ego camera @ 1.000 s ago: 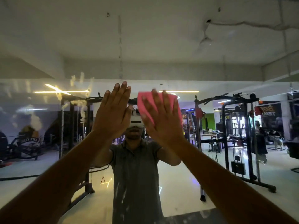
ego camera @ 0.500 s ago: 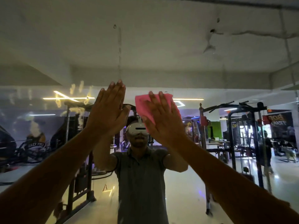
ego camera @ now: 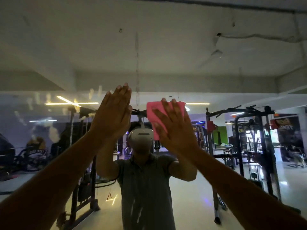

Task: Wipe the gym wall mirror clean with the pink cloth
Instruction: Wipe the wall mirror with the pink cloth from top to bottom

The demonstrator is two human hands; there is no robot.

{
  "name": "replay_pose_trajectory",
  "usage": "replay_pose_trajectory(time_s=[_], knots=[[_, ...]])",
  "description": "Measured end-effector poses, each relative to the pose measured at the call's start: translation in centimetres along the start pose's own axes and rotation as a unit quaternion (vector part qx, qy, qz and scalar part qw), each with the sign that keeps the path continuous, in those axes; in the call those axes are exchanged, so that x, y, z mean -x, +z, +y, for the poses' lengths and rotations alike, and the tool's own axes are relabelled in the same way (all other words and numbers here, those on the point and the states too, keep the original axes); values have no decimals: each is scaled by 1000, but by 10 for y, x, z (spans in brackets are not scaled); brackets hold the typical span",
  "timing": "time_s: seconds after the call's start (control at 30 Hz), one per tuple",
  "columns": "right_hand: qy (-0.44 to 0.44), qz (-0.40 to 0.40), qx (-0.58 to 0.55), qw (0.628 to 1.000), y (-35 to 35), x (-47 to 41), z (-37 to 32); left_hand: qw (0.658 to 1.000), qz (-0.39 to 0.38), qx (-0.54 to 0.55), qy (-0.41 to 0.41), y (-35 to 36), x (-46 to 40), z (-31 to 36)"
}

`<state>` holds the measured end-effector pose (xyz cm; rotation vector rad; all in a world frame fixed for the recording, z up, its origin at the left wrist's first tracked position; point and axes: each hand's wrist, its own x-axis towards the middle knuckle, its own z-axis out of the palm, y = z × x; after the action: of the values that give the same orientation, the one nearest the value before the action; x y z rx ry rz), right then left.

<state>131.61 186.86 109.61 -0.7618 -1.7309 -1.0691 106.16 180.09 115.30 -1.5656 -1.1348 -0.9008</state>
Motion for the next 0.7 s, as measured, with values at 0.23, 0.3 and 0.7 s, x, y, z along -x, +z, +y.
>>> replay_pose_trajectory(time_s=[0.23,0.3,0.7], knots=[[171,34,32,984,-21,-130,-12,1000,4,-6,26,1,3,-14],[102,25,44,993,-10,-128,-45,1000,6,-5,20,0,6,-15],[185,2,16,983,-5,-117,-59,998,15,-42,35,-12,20,-59]])
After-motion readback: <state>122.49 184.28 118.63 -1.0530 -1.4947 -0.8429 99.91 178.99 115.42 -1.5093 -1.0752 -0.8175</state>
